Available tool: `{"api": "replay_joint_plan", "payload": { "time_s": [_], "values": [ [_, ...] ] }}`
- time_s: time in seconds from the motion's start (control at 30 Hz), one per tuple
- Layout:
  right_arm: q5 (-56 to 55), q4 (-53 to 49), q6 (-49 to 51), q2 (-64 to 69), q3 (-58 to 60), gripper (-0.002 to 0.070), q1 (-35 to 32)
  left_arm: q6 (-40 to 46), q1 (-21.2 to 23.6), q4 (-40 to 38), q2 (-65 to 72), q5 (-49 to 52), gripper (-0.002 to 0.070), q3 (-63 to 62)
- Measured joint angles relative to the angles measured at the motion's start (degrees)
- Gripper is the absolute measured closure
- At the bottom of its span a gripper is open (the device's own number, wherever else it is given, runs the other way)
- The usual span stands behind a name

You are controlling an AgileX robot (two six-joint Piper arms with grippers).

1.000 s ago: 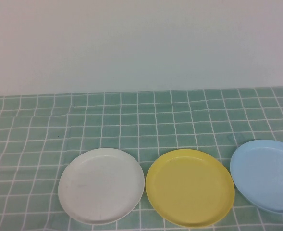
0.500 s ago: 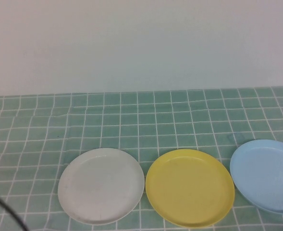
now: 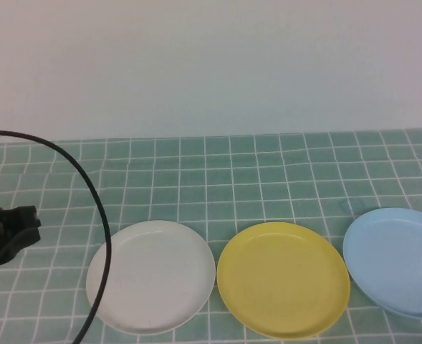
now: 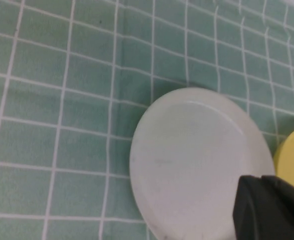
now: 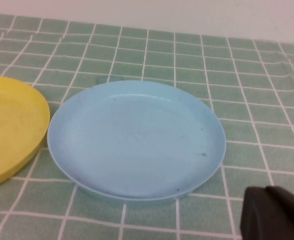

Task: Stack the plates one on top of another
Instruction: Pick up the white plate

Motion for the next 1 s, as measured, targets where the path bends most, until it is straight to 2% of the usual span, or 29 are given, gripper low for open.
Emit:
{"api": "replay_joint_plan", "payload": {
  "time_s": [0.17,0.2,0.23,0.27,0.3,0.33,0.37,0.4,0.43,0.47,0.5,0.53,0.57,0.63,0.7,0.77,1.0],
  "values": [
    [0.0,0.0,0.0,0.0,0.0,0.0678,0.0,3.58,0.0,-0.22,9.38,1.43,0.0675,-1.08],
    [0.0,0.0,0.0,0.0,0.0,0.0678,0.0,4.94,0.0,-0.55,11.19,1.96,0.0623,-1.32],
    [0.0,0.0,0.0,0.0,0.0,0.0678,0.0,6.15,0.0,-0.97,12.54,2.23,0.0657,-1.63],
    [0.0,0.0,0.0,0.0,0.0,0.0678,0.0,7.19,0.0,-1.65,14.07,2.58,0.0636,-2.1],
    [0.0,0.0,0.0,0.0,0.0,0.0678,0.0,7.72,0.0,-2.27,15.47,2.88,0.0501,-2.6],
    [0.0,0.0,0.0,0.0,0.0,0.0678,0.0,7.99,0.0,-2.6,16.51,3.0,0.0456,-3.07],
    [0.0,0.0,0.0,0.0,0.0,0.0678,0.0,8.25,0.0,-2.83,17.72,3.0,0.0536,-3.5],
    [0.0,0.0,0.0,0.0,0.0,0.0678,0.0,8.59,-0.02,-3.4,18.88,3.56,0.0356,-4.02],
    [0.0,0.0,0.0,0.0,0.0,0.0678,0.0,8.46,0.0,-2.97,19.74,2.89,0.0444,-4.06],
    [0.0,0.0,0.0,0.0,0.0,0.0678,0.0,8.98,0.0,-2.97,20.9,3.02,0.0403,-4.49],
    [0.0,0.0,0.0,0.0,0.0,0.0678,0.0,9.38,0.0,-3.39,22.14,3.02,0.031,-4.81],
    [0.0,0.0,0.0,0.0,0.0,0.0678,0.0,9.61,0.0,-3.86,23.35,2.88,0.0357,-5.11],
    [0.0,0.0,0.0,0.0,0.0,0.0678,0.0,9.82,0.0,-4.45,24.54,2.76,0.0311,-5.49],
    [0.0,0.0,0.0,0.0,0.0,0.0678,0.0,10.57,-0.11,-5.21,26.65,2.56,0.033,-6.24],
    [0.0,0.0,0.0,0.0,0.0,0.0678,0.0,11.87,-0.11,-5.72,28.88,2.41,0.0311,-7.12],
    [0.0,0.0,0.0,0.0,0.0,0.0678,0.0,13.08,-0.11,-6.77,30.85,2.03,0.0321,-7.93],
    [0.0,0.0,0.0,0.0,0.0,0.0678,0.0,21.99,-0.11,-15.64,37.52,0.93,0.0319,-8.81]
  ]
}}
